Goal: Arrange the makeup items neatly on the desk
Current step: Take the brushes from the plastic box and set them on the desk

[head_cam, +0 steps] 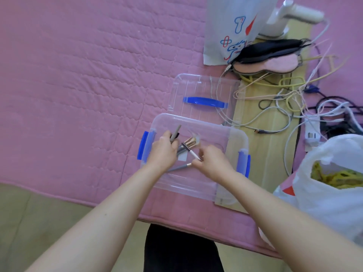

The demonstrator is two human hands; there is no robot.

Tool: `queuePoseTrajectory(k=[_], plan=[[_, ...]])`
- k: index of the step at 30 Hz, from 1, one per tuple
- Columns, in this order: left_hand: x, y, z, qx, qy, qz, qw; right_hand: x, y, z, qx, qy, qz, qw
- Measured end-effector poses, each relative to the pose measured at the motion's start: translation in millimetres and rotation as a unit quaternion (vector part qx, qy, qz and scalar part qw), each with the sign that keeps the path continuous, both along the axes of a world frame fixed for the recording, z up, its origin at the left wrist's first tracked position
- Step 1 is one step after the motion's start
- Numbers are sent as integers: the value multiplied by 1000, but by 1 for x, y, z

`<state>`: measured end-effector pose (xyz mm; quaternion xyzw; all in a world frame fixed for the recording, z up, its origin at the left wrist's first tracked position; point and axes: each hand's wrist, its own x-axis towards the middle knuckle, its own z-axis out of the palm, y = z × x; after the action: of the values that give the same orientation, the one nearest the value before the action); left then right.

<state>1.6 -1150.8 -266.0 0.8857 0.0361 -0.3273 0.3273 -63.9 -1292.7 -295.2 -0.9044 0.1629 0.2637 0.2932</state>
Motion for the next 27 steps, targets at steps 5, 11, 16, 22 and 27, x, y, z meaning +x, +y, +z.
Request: queuePoseTrajectory(k=[5,11,16,22,27], plan=[[-22,10,66,-59,23,97,993,-16,4,72,186,18,-206,961],[-63,30,154,-224,27,256,940,-37,23,178,304,13,-238,922],[-101,69,225,-264,0,325,908,-51,56,251,305,-5,-180,935],[-163,134,286,-286,-31,468,836,-75,118,305,300,-3,-46,953],[-217,198,319,-290,-46,556,777,-102,190,332,309,-2,43,950]])
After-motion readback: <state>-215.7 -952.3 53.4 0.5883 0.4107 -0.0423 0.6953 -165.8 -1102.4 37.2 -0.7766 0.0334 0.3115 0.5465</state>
